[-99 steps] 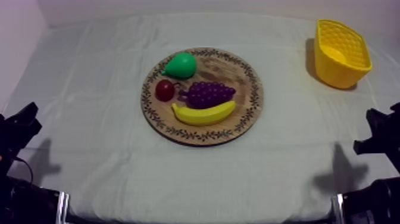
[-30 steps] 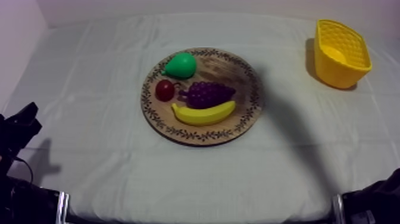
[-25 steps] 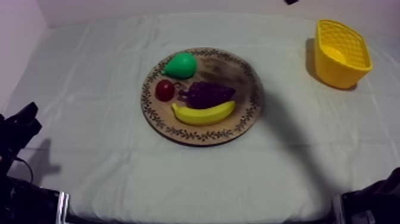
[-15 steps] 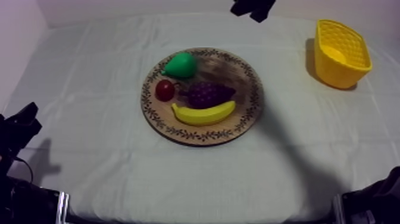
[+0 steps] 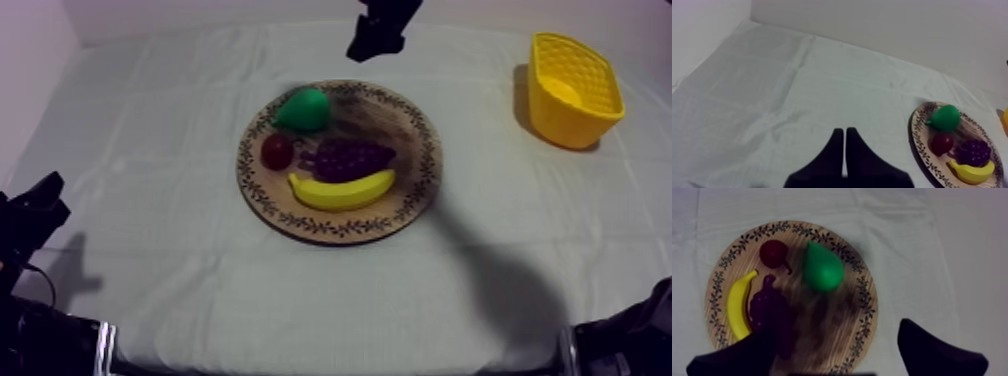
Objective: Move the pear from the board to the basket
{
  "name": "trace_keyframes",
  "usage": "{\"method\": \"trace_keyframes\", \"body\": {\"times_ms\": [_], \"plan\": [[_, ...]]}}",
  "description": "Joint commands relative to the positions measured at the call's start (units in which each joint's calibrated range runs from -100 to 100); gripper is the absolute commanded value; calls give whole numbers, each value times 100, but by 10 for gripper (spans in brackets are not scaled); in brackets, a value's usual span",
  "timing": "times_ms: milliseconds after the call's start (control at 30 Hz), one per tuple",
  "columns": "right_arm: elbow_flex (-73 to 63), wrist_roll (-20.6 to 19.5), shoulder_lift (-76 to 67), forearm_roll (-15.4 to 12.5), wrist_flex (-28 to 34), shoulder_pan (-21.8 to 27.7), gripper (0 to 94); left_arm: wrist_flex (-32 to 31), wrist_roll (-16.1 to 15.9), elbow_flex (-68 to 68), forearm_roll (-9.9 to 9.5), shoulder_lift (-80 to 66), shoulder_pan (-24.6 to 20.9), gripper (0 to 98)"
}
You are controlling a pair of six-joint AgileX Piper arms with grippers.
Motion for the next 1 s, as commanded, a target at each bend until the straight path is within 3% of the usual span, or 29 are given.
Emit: {"method": "trace_keyframes", "body": {"times_ms": [0,967], "plan": [[-225,10,359,15,12,-17,809,-1,-1,5,2,0,-1,1],[-2884,-137,3526,152,341,-285,802,-1,-1,5,2,0,-1,1]]}}
